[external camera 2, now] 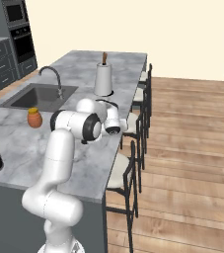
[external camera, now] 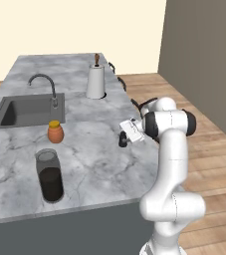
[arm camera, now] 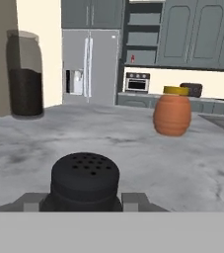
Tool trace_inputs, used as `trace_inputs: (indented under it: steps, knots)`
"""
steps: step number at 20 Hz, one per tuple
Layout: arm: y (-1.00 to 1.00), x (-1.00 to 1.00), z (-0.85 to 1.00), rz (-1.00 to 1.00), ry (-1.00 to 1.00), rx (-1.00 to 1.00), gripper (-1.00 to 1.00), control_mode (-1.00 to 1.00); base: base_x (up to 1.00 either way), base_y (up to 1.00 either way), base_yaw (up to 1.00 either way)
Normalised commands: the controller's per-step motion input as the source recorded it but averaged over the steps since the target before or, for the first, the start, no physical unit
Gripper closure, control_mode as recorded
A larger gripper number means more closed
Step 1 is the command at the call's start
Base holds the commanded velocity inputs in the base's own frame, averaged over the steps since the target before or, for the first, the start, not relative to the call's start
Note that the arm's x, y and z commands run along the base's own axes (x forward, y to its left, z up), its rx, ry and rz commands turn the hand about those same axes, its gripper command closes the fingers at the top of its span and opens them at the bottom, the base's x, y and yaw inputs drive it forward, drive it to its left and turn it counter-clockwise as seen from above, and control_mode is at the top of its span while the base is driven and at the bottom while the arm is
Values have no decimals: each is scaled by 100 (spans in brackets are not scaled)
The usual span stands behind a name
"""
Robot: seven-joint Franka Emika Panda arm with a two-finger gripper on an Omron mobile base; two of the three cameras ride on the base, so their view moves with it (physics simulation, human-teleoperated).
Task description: Move the shaker and ketchup from the cabinet to the dining counter.
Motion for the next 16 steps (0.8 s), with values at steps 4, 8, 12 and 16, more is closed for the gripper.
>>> trace_inputs:
  steps: [4, 8, 12, 16]
  knots:
    - [-2, 0, -23, 0, -7, 0, -100, -100, 0, 0, 0]
    - [-5, 0, -16, 0, -4, 0, -100, -100, 0, 0, 0]
    - [-8, 3, -12, 0, -2, 0, -100, -100, 0, 0, 0]
    - [-16, 2, -8, 1, 0, 0, -100, -100, 0, 0, 0]
